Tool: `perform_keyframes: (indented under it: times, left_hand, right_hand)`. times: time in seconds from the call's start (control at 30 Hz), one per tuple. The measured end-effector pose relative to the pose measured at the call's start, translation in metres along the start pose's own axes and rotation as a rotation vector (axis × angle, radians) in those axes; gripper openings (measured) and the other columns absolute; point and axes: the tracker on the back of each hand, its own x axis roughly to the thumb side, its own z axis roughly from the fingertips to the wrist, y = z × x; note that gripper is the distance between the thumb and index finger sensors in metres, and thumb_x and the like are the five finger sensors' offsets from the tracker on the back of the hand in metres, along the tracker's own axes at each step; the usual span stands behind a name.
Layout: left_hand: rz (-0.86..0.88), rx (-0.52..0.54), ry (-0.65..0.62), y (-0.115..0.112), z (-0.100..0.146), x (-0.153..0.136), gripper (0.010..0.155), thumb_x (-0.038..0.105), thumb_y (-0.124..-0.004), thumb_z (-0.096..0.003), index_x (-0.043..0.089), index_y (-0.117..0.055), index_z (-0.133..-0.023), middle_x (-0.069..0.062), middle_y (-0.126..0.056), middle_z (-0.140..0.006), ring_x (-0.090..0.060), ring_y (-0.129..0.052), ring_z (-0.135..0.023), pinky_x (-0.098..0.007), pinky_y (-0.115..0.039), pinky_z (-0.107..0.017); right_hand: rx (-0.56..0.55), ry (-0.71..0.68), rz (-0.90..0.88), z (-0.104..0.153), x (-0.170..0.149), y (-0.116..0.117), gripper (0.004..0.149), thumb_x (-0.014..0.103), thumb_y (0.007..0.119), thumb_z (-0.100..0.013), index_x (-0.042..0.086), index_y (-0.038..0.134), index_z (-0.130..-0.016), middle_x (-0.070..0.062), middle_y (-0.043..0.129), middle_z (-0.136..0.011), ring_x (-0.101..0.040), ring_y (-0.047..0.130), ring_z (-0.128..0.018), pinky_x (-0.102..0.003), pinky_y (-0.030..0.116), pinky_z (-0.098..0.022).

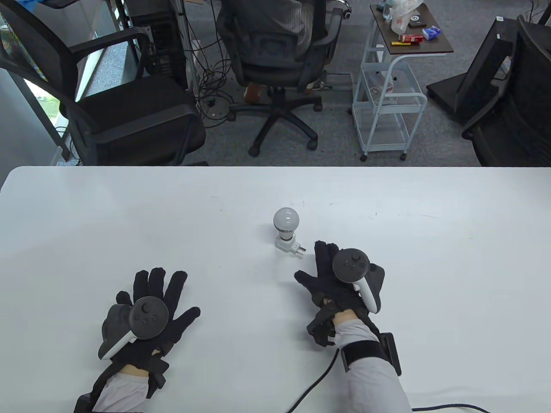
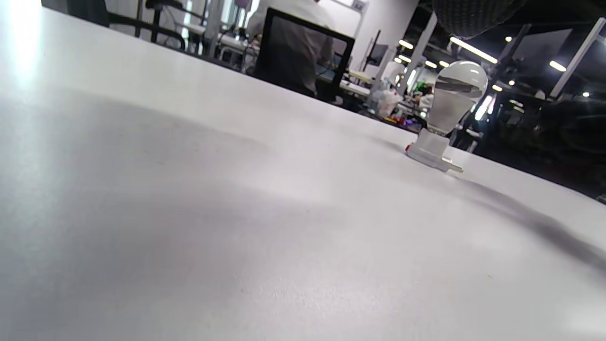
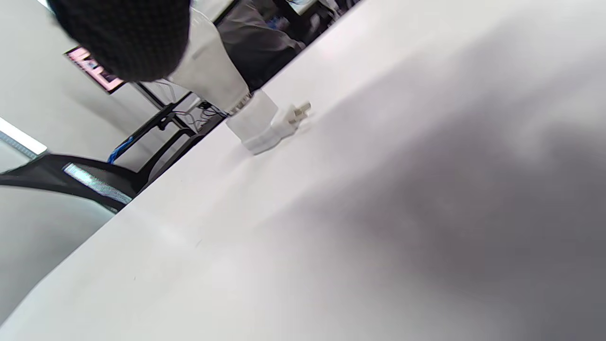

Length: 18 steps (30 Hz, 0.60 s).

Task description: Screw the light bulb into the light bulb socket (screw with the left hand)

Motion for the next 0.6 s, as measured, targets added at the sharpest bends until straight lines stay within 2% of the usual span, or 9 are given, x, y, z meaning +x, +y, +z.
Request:
perform_keyframes:
  times: [0.1,0.2,0.27,0.37,0.6]
  left_hand:
    - [-0.038,0.035,-0.006,0.002,0.005,0.005,0.089,0.07,-0.056,-0.0583,0.031,-0.005,-0.12,-0.023,0.007,-0.119,-0.051,0.014,-0.101,-0.085,-0.002,-0.057]
    - [-0.072,0.039,-0.006,0.003,0.007,0.009,0.092,0.073,-0.054,-0.0568,0.032,0.0,-0.118,-0.021,0.015,-0.115,-0.049,0.021,-0.097,-0.084,0.001,-0.055]
    - [-0.096,0.034,-0.006,0.001,0.007,0.01,0.093,0.075,-0.054,-0.0559,0.032,0.002,-0.117,-0.021,0.018,-0.114,-0.049,0.023,-0.096,-0.084,0.002,-0.054]
    - [-0.116,0.01,-0.004,-0.001,0.006,0.011,0.093,0.075,-0.053,-0.0558,0.032,0.003,-0.117,-0.021,0.018,-0.114,-0.048,0.023,-0.095,-0.084,0.002,-0.054]
    - [-0.083,-0.003,-0.007,-0.004,0.01,0.01,0.09,0.07,-0.054,-0.0577,0.03,0.0,-0.117,-0.024,0.012,-0.115,-0.049,0.019,-0.097,-0.084,0.0,-0.054]
  right_hand:
    - [-0.085,-0.078,0.129,0.033,0.007,-0.011,0.082,0.049,0.081,-0.049,0.028,0.028,-0.108,-0.009,0.013,-0.117,-0.038,-0.001,-0.105,-0.068,-0.006,-0.064]
    - [-0.151,-0.107,0.196,0.055,0.004,-0.008,0.083,0.051,0.08,-0.048,0.029,0.029,-0.109,-0.009,0.012,-0.118,-0.04,-0.003,-0.104,-0.068,-0.007,-0.063]
    - [-0.167,-0.104,0.229,0.059,-0.002,0.0,0.083,0.052,0.08,-0.049,0.03,0.027,-0.109,-0.009,0.011,-0.118,-0.039,-0.004,-0.104,-0.068,-0.008,-0.063]
    - [-0.064,-0.089,0.27,0.057,-0.007,0.005,0.083,0.053,0.079,-0.049,0.031,0.025,-0.108,-0.008,0.007,-0.117,-0.039,-0.008,-0.103,-0.068,-0.01,-0.062]
    - [-0.057,-0.095,0.257,0.059,-0.01,0.007,0.082,0.052,0.079,-0.049,0.028,0.029,-0.109,-0.01,0.012,-0.117,-0.04,-0.004,-0.103,-0.068,-0.008,-0.062]
